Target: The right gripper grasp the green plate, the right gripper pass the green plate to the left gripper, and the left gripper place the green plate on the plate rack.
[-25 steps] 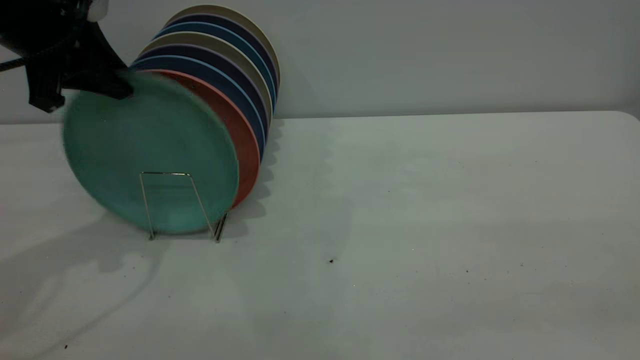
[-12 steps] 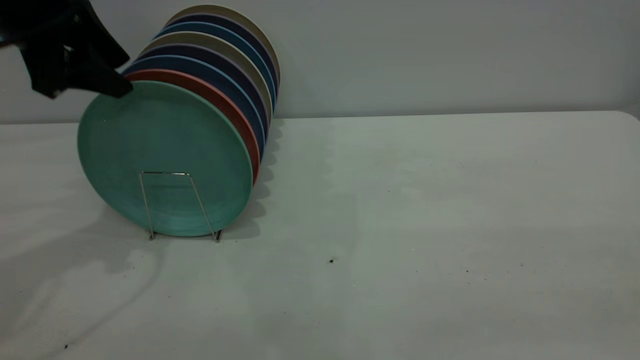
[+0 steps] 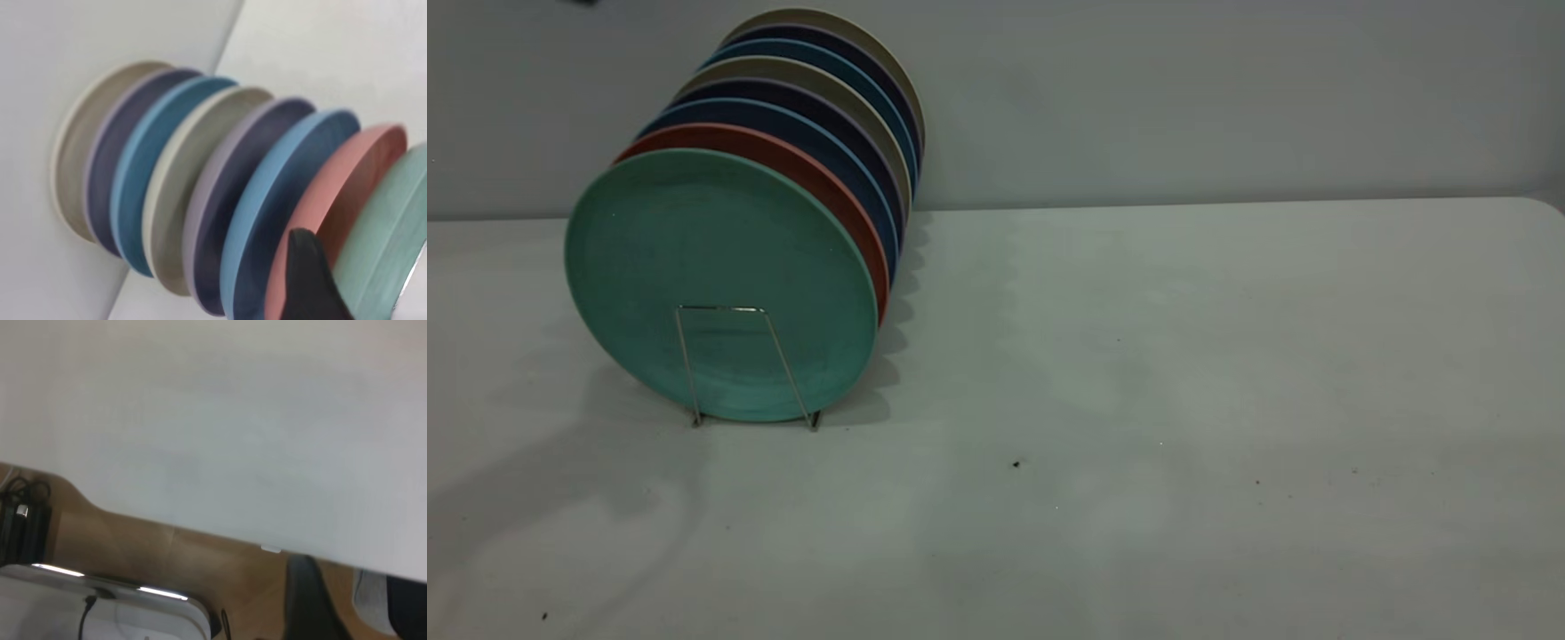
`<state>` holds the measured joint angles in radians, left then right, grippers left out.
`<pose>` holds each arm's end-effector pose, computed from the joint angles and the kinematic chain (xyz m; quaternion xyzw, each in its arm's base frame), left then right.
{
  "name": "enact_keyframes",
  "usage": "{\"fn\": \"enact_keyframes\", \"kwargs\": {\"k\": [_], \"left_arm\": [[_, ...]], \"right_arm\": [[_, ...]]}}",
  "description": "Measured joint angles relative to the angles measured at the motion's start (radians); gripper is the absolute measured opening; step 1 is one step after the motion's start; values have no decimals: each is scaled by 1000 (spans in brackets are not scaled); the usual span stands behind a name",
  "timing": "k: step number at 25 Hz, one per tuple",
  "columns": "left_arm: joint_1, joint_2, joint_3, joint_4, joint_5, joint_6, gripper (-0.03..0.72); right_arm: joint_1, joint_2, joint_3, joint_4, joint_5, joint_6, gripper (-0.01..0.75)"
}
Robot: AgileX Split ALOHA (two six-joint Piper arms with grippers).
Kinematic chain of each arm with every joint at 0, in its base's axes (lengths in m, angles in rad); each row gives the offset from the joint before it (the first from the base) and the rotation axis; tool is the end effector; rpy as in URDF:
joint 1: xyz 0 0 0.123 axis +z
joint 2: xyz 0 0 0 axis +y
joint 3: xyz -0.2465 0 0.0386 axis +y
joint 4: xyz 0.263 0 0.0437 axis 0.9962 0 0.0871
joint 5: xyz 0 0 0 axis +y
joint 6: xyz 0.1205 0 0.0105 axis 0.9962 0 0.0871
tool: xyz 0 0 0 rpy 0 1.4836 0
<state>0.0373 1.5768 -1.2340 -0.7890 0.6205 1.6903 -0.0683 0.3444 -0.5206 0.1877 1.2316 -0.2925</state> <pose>0.3867 -0.0355 0.2492 0.4909 0.7484 0.0333 0.4448 0.1015 0.0144 0.2339 -0.1028 0.9452 0.0391 0.3075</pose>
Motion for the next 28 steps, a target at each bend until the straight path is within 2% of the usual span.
{"fn": "enact_keyframes", "kwargs": {"k": [5, 11, 14, 20, 24, 28], "left_arm": [[0, -166, 0, 48, 31, -157, 460], [0, -340, 0, 147, 138, -472, 460], [0, -426, 0, 221, 243, -661, 460], [0, -567, 8, 397, 547, -1057, 460], [0, -686, 96, 485, 547, -1223, 460], [0, -850, 273, 547, 547, -1312, 460]], "right_arm": [[0, -102, 0, -56, 6, 52, 438], [30, -147, 38, -121, -75, 117, 438], [96, -147, 44, -139, -92, 156, 438], [273, -164, 49, -213, -98, 241, 438], [339, -250, 49, -234, -98, 262, 438], [347, -350, 49, -235, -97, 264, 438]]}}
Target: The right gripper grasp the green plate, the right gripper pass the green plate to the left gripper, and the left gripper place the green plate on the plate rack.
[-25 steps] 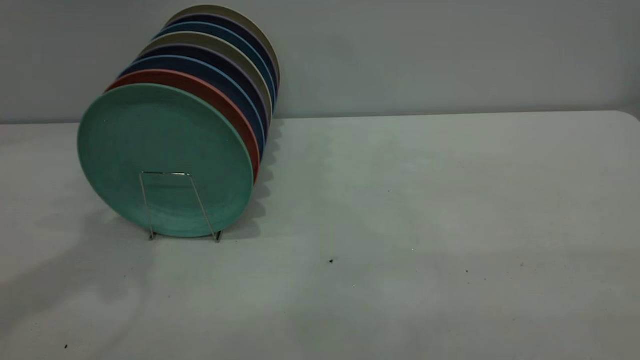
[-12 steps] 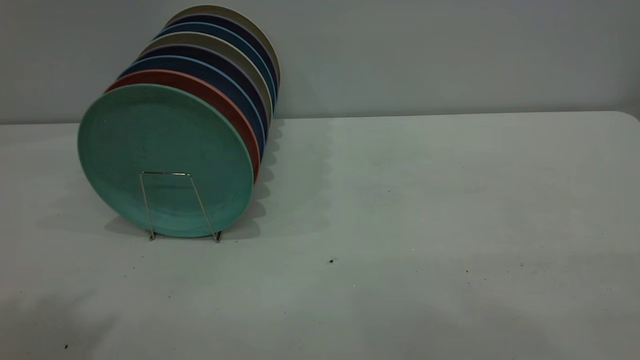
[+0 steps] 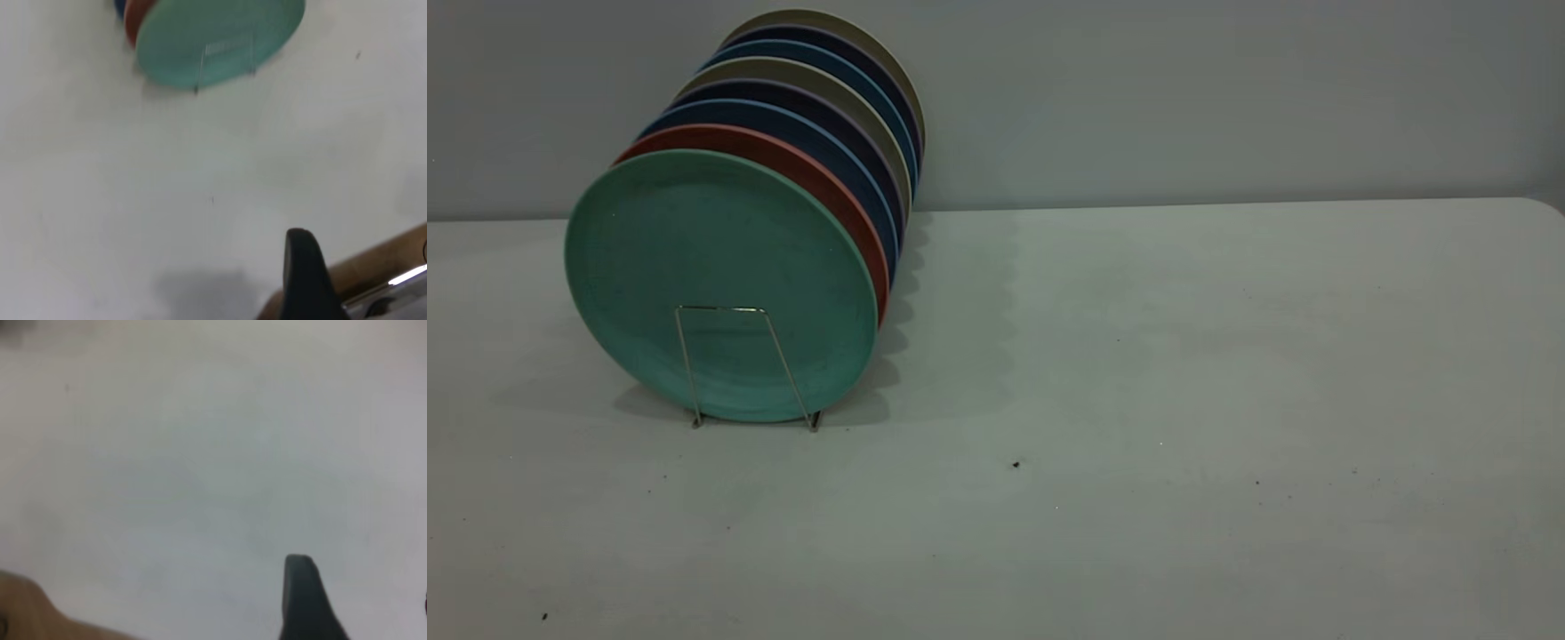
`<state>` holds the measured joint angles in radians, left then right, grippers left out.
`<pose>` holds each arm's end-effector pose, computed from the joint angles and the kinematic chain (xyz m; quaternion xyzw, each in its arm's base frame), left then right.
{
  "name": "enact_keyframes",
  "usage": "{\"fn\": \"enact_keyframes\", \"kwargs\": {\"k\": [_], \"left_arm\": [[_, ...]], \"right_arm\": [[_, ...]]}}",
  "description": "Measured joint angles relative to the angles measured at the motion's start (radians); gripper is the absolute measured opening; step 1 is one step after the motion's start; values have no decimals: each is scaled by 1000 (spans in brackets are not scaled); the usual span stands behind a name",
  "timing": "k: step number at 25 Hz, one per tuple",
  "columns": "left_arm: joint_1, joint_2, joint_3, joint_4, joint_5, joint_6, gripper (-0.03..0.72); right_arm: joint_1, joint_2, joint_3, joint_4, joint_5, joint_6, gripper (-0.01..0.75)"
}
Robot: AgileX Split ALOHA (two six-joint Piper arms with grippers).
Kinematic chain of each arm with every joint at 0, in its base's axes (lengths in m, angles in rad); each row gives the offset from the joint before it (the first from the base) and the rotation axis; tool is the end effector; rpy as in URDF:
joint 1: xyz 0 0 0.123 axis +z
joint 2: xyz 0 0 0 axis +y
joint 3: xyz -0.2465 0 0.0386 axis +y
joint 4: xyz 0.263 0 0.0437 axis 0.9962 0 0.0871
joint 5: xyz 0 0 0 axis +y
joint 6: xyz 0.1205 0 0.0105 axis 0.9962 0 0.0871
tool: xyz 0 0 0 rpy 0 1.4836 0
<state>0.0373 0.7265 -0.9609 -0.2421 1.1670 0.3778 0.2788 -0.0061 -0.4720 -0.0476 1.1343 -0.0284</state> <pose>0.1671 -0.0205 0.3317 0.1524 0.9155 -0.0455 0.3695 0.0673 0.0138 0.2548 -0.1326 0.8668 0.0364 0.4793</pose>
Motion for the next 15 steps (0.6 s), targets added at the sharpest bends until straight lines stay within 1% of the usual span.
{"fn": "enact_keyframes", "kwargs": {"k": [6, 11, 15], "left_arm": [[0, -277, 259, 86, -1, -158, 460], [0, -491, 385, 176, -6, -221, 460], [0, -611, 462, 195, -17, -301, 460]], "right_arm": [[2, -11, 0, -5, 1, 0, 438], [2, -11, 0, -6, 1, 0, 438], [2, -11, 0, -6, 1, 0, 438]]}}
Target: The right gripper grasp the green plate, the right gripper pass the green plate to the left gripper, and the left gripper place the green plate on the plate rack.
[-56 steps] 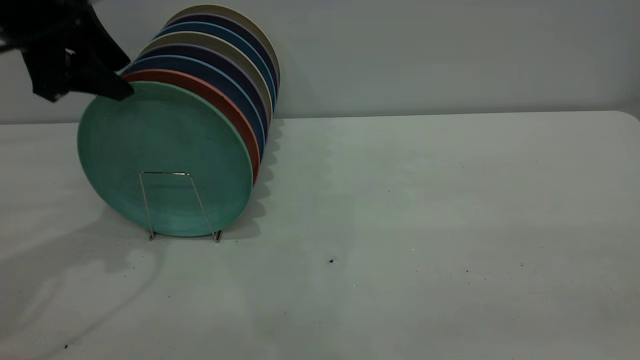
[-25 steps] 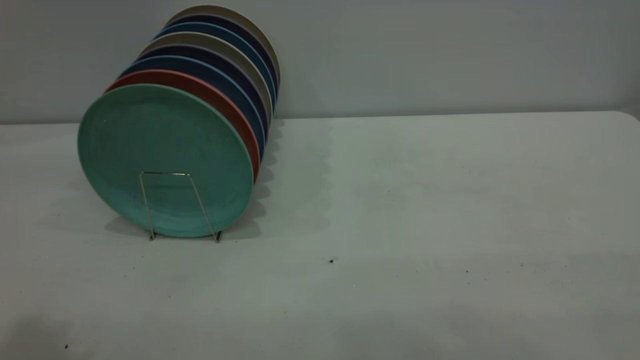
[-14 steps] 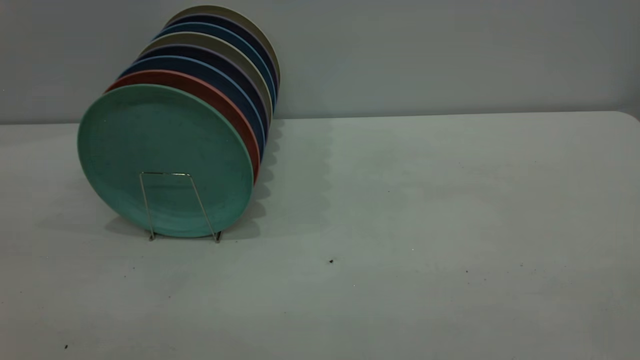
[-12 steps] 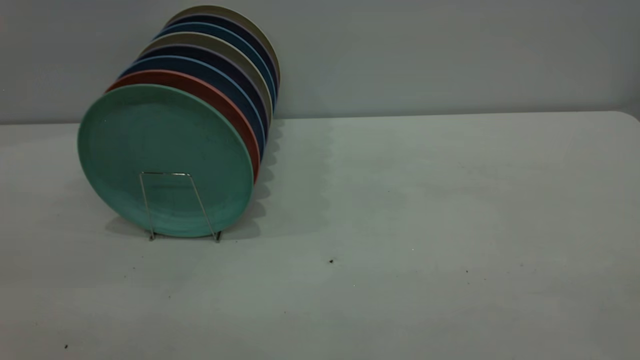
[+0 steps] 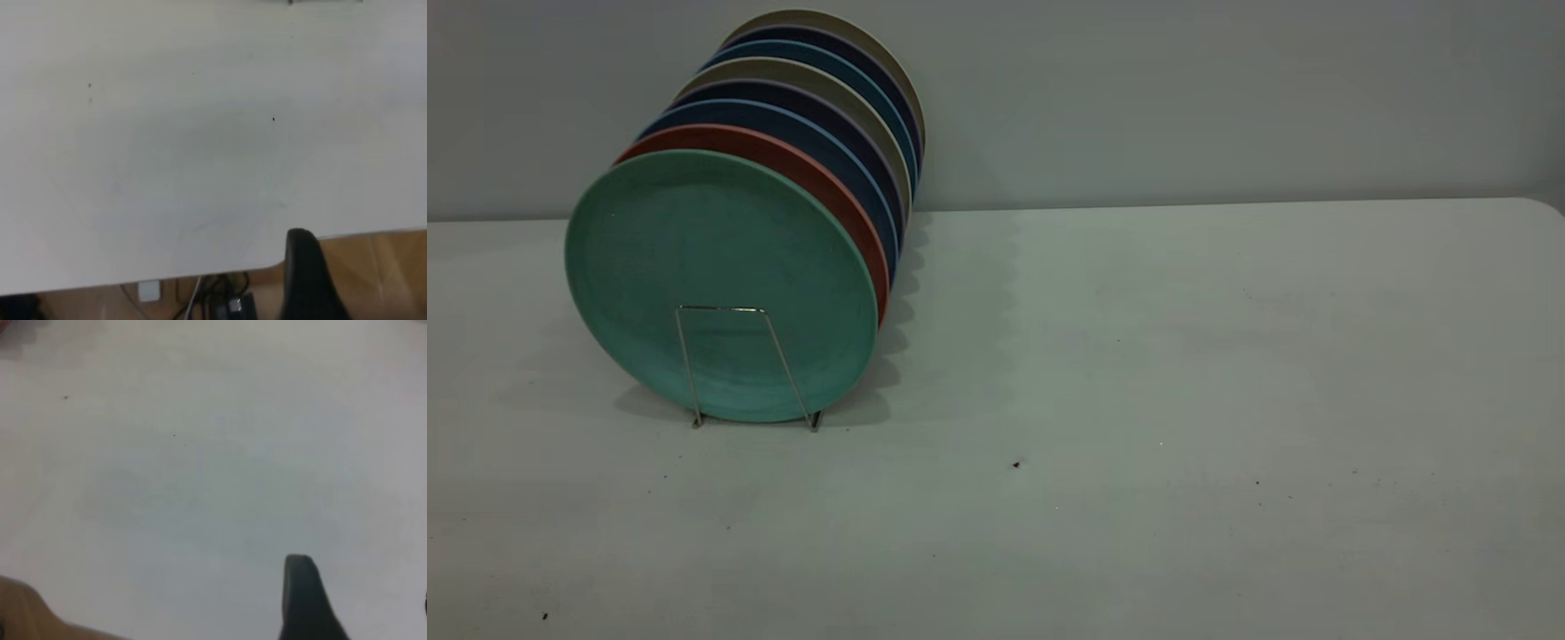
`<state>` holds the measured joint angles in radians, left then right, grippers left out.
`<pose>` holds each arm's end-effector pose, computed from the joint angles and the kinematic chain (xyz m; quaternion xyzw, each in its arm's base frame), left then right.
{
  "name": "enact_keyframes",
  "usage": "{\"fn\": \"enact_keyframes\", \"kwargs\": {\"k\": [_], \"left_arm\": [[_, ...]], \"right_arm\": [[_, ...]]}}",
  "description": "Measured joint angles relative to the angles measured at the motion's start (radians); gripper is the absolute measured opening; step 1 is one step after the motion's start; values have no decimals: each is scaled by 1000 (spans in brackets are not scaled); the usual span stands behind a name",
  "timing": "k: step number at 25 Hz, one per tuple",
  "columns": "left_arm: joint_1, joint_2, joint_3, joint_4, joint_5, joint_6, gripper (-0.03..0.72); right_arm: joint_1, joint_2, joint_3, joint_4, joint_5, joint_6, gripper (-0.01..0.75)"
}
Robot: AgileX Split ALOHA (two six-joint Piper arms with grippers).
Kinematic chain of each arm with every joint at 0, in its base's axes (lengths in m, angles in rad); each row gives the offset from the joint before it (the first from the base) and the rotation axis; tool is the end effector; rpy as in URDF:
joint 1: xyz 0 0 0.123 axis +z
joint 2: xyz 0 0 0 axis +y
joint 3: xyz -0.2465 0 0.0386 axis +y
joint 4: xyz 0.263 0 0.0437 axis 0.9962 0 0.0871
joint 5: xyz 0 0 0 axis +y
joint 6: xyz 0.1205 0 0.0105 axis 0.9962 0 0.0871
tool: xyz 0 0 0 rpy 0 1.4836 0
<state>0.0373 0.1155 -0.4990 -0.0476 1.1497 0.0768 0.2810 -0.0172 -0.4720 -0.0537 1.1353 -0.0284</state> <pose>0.0813 -0.0022 0.2528 0.0184 0.9018 0.0008 0.4318 0.0659 0.0129 0.2555 -0.1329 0.8642 0.0345 0.4840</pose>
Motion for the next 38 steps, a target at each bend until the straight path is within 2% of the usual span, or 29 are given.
{"fn": "enact_keyframes", "kwargs": {"k": [11, 13, 17, 19, 24, 38], "left_arm": [[0, -79, 13, 7, -12, -23, 460], [0, -79, 13, 7, -12, -23, 460], [0, -79, 13, 7, -12, -23, 460], [-9, -85, 13, 7, -12, -23, 460], [-52, -134, 13, 7, -12, -24, 460], [-54, -137, 13, 6, -12, -24, 460]], "right_arm": [[-4, 0, 0, -1, 0, 0, 438], [-56, 0, 0, 0, 0, 0, 438], [-215, 0, 0, 1, 0, 0, 438], [-246, 0, 0, 2, 0, 0, 438], [-254, 0, 0, 5, 1, 0, 438], [-255, 0, 0, 7, 1, 0, 438]]}}
